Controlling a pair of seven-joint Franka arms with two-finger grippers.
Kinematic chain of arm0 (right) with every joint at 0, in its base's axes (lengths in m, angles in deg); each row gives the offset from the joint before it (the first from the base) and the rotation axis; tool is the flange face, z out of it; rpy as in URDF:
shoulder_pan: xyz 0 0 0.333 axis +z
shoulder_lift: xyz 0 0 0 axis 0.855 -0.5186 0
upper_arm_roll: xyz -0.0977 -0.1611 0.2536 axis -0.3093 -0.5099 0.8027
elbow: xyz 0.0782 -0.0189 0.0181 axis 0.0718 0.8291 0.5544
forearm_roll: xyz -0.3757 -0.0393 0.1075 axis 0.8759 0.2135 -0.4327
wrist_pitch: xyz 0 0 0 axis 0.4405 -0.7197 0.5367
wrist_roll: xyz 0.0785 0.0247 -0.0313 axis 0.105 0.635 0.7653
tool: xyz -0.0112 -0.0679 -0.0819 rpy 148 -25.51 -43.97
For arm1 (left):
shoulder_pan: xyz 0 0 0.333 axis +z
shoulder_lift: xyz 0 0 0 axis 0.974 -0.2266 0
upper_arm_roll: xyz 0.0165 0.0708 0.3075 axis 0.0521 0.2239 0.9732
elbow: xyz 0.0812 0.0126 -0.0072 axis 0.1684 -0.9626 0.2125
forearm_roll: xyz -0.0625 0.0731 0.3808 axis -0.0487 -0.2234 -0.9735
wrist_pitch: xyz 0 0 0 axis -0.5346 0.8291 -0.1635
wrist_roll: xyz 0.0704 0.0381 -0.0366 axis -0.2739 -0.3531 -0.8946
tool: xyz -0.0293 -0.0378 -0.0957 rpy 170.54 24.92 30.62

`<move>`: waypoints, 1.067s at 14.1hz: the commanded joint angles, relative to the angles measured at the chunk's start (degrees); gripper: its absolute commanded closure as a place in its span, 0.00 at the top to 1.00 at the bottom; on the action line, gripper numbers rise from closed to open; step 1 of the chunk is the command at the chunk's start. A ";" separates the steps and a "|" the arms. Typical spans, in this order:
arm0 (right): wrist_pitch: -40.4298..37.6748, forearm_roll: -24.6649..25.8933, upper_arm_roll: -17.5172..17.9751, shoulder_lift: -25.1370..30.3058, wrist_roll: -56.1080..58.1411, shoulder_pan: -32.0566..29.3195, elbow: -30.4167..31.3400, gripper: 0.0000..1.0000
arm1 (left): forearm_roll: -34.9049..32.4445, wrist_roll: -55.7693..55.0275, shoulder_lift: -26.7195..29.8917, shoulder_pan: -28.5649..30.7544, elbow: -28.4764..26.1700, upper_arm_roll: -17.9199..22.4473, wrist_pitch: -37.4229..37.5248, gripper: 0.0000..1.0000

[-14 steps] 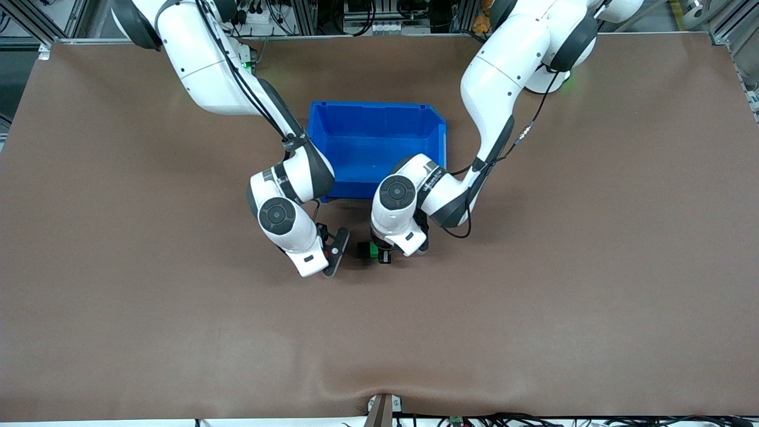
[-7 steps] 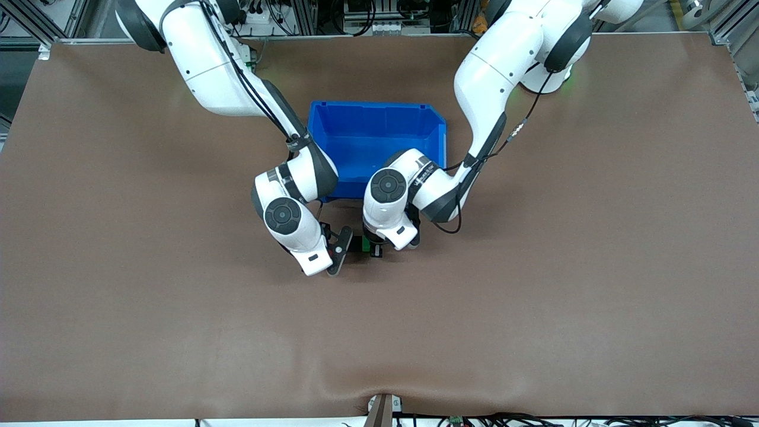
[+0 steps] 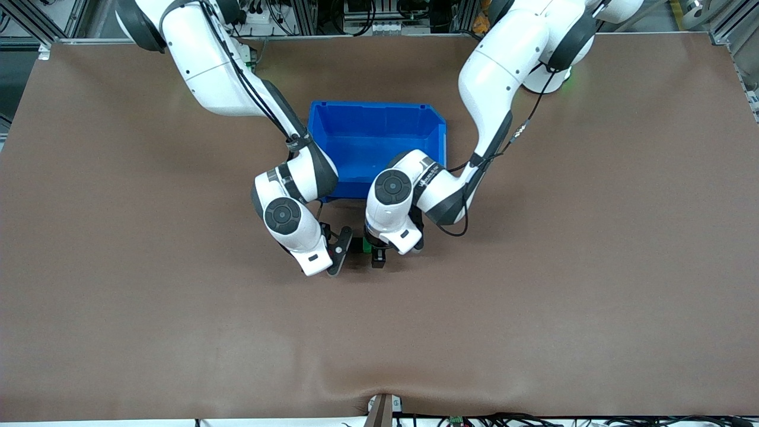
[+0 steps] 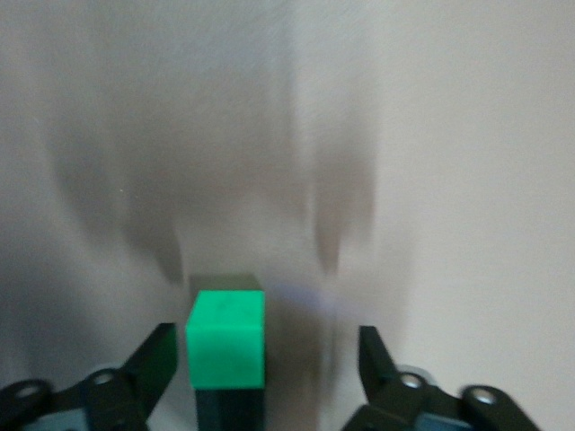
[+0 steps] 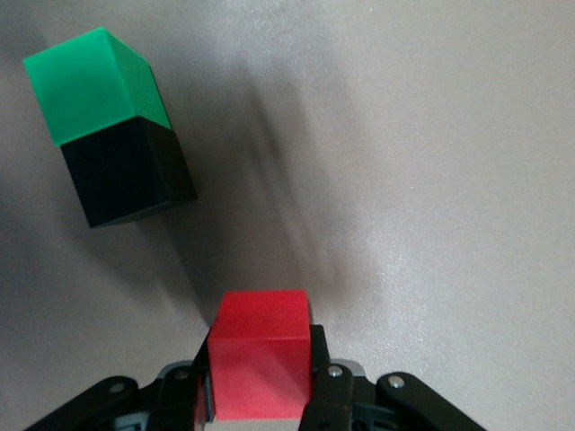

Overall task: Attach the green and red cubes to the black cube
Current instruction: 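Open the left gripper and lift it off the green cube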

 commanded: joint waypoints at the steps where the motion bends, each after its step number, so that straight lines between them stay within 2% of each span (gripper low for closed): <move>1: -0.32 -0.29 -0.53 -0.69 0.76 2.02 -1.36 0.00 | 0.88 5.89 5.65 1.54 -0.82 0.04 6.86 1.00; 4: -0.23 -0.29 -0.53 -0.77 0.06 2.99 -1.27 0.00 | 0.97 11.43 10.48 4.26 -0.82 -0.13 13.02 1.00; 7: -0.23 -0.03 -0.53 -0.95 -0.03 4.31 -1.27 0.00 | 0.97 24.07 17.50 5.23 -1.26 0.83 18.47 1.00; 10: 0.74 -0.20 -0.62 -1.04 -0.03 4.75 -0.92 0.00 | 0.44 27.61 22.87 8.56 -1.52 0.83 21.37 1.00; 14: 0.74 0.15 -0.62 -1.21 -0.03 4.84 -0.74 0.00 | 0.97 50.34 29.90 13.05 -1.79 0.83 32.26 1.00; 15: 0.83 0.15 -0.62 -1.39 0.05 4.93 -0.74 0.56 | 0.97 53.52 31.75 14.71 -1.79 0.75 35.25 1.00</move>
